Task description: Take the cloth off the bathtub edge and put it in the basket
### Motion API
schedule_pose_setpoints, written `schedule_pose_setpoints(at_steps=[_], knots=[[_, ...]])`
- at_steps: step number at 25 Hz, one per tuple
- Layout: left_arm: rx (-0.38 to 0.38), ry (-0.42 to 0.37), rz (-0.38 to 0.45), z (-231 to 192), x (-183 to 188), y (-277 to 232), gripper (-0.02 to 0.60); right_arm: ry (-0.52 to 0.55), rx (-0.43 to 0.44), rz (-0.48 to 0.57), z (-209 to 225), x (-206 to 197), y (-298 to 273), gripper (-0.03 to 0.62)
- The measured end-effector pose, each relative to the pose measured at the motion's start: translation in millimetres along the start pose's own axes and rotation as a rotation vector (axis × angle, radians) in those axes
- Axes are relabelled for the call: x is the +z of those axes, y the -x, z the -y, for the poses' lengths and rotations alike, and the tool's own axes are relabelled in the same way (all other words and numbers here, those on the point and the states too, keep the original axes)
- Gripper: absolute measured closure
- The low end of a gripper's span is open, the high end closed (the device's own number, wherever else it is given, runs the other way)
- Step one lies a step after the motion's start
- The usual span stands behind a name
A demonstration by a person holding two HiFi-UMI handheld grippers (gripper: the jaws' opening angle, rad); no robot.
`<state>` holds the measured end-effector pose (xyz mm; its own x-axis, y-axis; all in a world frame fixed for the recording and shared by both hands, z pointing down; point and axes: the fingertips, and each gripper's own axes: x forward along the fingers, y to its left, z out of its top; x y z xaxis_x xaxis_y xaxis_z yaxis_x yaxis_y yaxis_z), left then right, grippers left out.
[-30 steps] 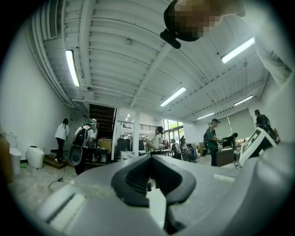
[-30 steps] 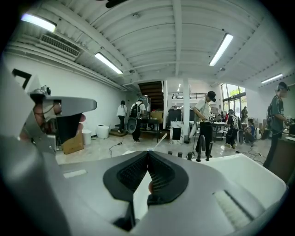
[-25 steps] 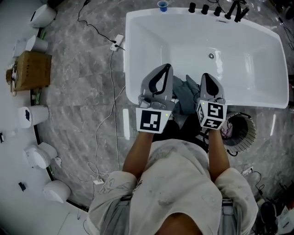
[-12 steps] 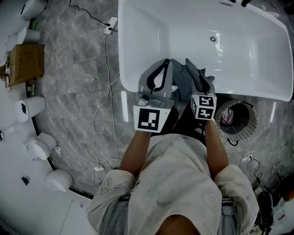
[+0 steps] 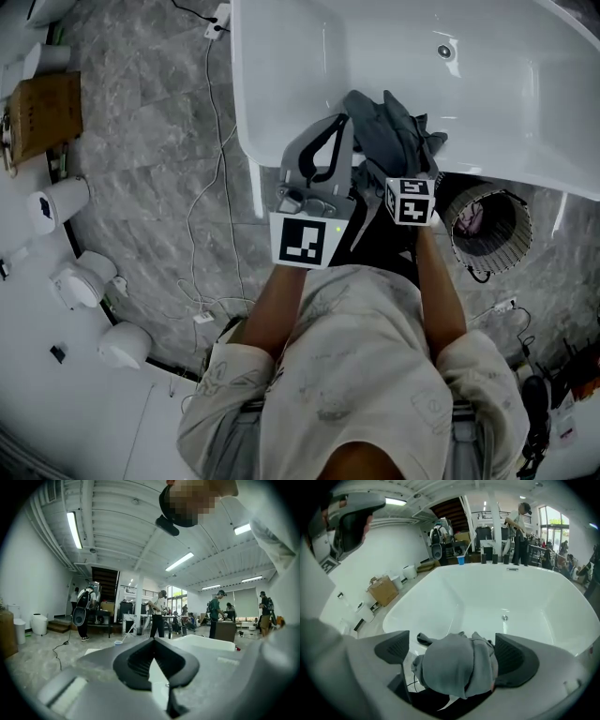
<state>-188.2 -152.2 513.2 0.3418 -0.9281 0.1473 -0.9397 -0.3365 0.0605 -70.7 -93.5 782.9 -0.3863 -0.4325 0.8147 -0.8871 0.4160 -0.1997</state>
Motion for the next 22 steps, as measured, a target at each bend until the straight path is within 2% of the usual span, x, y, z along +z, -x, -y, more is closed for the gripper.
schedule_pose_setpoints(at_steps=[2,14,22], knots=[[-0.003,0.003,-0.017,0.9,-8.7,-1.0,0.581,-0.017,-0.004,-0.039,2.8,-13.3,-8.4,0.006],[0.001,0.026,-0.080,-6.8,-40.2,-5.5,0.581,-0.169,-0.108,-0.231,25.4,-68.5,-42.7,0.002],[0.011,0.035,-0.087,-11.2,-44.9,-6.8,0.581,-0.135,-0.185,-0.293,30.3,-81.3,-50.7,0.003]])
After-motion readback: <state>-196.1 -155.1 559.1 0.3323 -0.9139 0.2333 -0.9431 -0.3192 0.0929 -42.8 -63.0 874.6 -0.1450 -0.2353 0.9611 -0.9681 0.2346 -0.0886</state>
